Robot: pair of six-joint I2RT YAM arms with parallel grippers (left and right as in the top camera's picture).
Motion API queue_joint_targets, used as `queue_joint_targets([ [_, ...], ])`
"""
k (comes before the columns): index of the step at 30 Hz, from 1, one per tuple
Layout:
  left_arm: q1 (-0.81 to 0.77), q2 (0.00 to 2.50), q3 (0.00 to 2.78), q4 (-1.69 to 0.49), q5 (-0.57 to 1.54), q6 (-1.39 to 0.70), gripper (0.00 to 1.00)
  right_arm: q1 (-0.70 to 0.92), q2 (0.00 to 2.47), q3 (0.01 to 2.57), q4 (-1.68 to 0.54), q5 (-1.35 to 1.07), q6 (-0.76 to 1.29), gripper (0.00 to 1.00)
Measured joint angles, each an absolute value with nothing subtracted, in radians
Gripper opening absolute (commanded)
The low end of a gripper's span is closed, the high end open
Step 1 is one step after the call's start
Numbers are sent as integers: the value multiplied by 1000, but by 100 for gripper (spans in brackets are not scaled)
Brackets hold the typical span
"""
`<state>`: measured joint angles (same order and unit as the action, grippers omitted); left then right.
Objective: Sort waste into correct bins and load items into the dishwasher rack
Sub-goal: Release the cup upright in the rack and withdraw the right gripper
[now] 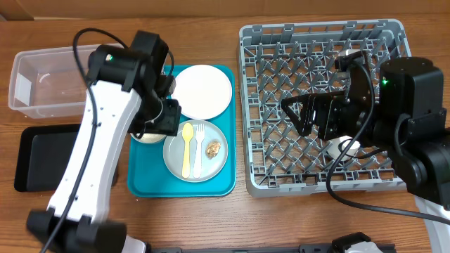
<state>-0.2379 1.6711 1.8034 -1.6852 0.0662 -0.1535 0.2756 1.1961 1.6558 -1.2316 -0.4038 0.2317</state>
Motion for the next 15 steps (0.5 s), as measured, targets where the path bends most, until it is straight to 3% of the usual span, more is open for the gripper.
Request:
queue_joint_targets([
  [4,-242,1465,1687,-1682,7,-214,80,276,1197,1655,-1250,-403,232,88],
  [8,-198,1257,1557,-1674,-109,-339,87,293,1219,1654,-1222,-402,259,82],
  [10,-130,1184,1523,-1651,-146,-387,100,327,1245,1653,-1188,-401,290,80],
  [15,62,1066,1514,-1583,-169,-449,100,533,1467,1648,-1053,-332,405,75],
])
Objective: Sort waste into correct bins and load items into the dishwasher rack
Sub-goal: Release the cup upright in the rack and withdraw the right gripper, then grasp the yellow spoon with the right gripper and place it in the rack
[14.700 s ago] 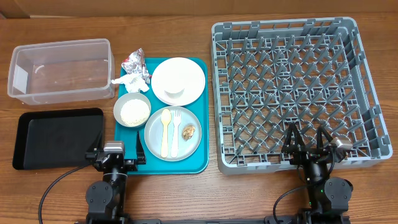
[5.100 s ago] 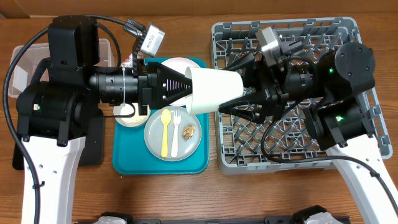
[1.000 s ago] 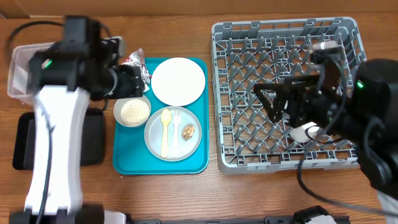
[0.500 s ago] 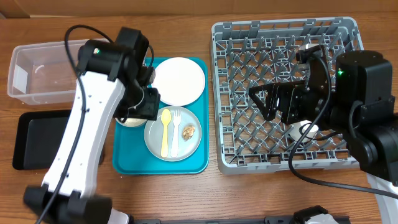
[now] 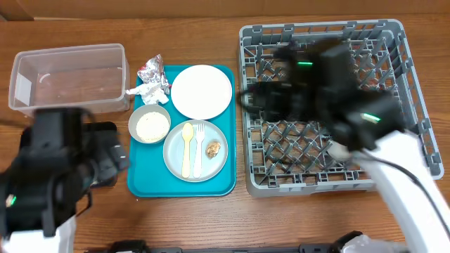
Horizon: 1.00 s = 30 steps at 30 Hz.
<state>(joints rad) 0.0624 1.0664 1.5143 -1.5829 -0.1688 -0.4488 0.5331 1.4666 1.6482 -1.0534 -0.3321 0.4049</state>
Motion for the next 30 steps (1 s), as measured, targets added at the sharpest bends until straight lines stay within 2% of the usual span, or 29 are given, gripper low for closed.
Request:
queue_joint_targets([
  [2,122,1021,1514,-1581,-170,-461,100,651,1620,1645,-1007,-266,474,73],
  [8,140,993,1513,-1628,-197,-461,100,840,1924,1639,-907,-75,625,66],
  [11,140,992,1512,-1629,-205,-461,100,889,2045,1632,-803,-37,661,60],
  [14,140,990,1511,-1617,-208,-461,100,916,2081,1631,-743,-23,670,48],
  [20,140,991,1511,-1615,-214,-461,100,989,2109,1631,-698,78,720,47],
  [30,140,991,1511,-1615,-214,-461,100,981,2200,1631,-709,139,794,47],
])
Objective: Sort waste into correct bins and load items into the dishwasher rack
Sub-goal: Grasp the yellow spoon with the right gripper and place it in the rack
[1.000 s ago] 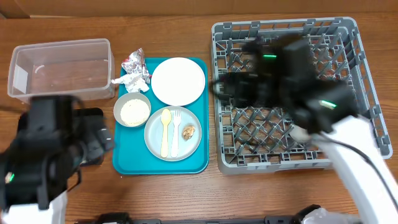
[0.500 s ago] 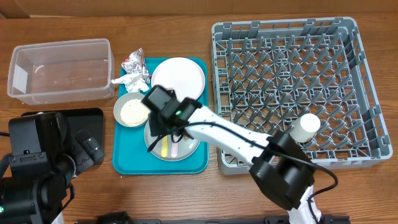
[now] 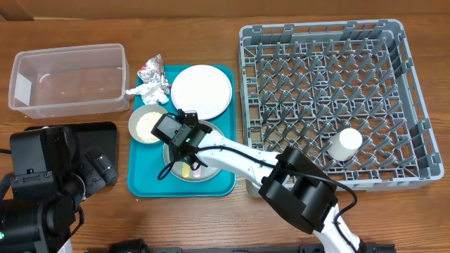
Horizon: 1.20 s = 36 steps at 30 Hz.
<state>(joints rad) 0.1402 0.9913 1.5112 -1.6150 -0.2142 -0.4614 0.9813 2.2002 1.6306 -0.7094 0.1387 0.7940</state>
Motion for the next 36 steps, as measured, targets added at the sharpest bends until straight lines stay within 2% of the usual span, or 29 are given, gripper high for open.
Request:
queue_joint_targets([
  [5,140,991,1511,-1615,-214,-461,100,981,2204,1634,-706,138,805,24],
  [10,140,991,1511,-1615,-214,-461,100,981,2212,1658,-784,163,810,14],
  [23,140,991,1511,-1615,-214,-461,100,981,2214,1792,-978,216,759,12],
  [28,140,991,1511,-1599,-214,-461,100,970,2141,1870,-1042,218,706,12],
  [33,140,992,1511,-1584,-214,-461,100,894,1990,1894,-1114,225,630,12],
  [36,140,992,1511,-1584,-214,-461,100,762,1913,1900,-1170,234,582,12],
])
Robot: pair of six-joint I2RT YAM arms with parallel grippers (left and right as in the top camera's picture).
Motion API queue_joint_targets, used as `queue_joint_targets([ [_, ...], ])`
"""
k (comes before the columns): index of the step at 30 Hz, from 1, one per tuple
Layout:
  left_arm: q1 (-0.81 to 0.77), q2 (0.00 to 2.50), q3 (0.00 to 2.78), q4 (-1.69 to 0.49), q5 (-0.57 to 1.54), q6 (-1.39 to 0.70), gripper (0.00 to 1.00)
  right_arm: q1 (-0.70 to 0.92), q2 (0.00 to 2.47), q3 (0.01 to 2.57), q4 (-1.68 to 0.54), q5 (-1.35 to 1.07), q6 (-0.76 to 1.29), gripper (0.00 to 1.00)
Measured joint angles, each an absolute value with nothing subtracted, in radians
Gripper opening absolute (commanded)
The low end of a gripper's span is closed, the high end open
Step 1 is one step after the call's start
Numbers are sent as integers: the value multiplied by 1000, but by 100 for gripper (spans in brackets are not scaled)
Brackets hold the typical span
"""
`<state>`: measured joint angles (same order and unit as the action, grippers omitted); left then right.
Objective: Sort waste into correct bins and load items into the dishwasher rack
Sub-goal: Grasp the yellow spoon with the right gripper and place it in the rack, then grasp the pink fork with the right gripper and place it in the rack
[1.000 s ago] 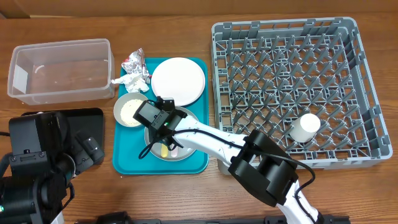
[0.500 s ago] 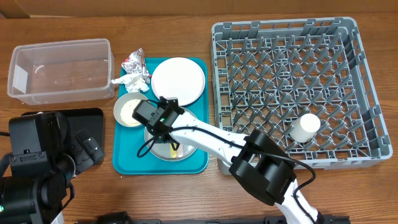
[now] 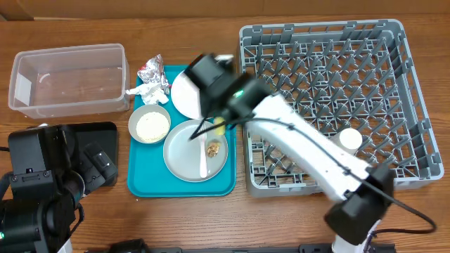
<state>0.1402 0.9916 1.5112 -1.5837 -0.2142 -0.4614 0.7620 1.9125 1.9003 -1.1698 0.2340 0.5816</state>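
Observation:
A teal tray carries a grey plate, and on that plate lie a white fork and a food scrap. My right gripper hovers over the plate's right rim, shut on a yellow spoon; only a bit of yellow shows beneath it. Also on the tray are a white bowl of leftovers and a white plate. Crumpled foil lies at the tray's top left corner. The left gripper rests low at the left, its fingers unclear.
The grey dishwasher rack fills the right side and has a white cup in it. A clear plastic bin stands at the back left. In front of it is a black bin, partly under my left arm.
The right gripper was down on the cutlery on the grey plate. Now it is higher, nearer the rack, with the yellow spoon. The fork lies alone and shifted. My left arm has not moved.
At first my left arm reached over the tray by the bowl while the right was over the rack near the cup. Then the left was back over the black bin. Later the right gripper was at the spoon on the plate; now it holds it.

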Motion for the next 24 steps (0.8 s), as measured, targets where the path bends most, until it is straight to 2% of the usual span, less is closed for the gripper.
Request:
queue_joint_targets([
  [6,140,993,1511,-1583,-214,-461,100,543,1915,1900,-1177,215,435,12],
  [8,140,993,1511,-1583,-214,-461,100,506,1924,1886,-1164,210,401,13],
  [9,140,993,1511,-1583,-214,-461,100,493,1931,1874,-1154,200,381,17],
  [13,140,993,1511,-1582,-214,-461,100,467,1983,1818,-1111,126,290,18],
  [14,140,993,1511,-1582,-214,-461,100,469,1995,1802,-1099,111,277,40],
  [17,140,993,1511,-1582,-214,-461,100,487,2024,1771,-1084,86,255,64],
  [21,140,993,1511,-1582,-214,-461,100,506,2004,1773,-1105,40,266,66],
  [24,140,993,1511,-1583,-214,-461,100,565,1945,1781,-1089,5,306,60],
])
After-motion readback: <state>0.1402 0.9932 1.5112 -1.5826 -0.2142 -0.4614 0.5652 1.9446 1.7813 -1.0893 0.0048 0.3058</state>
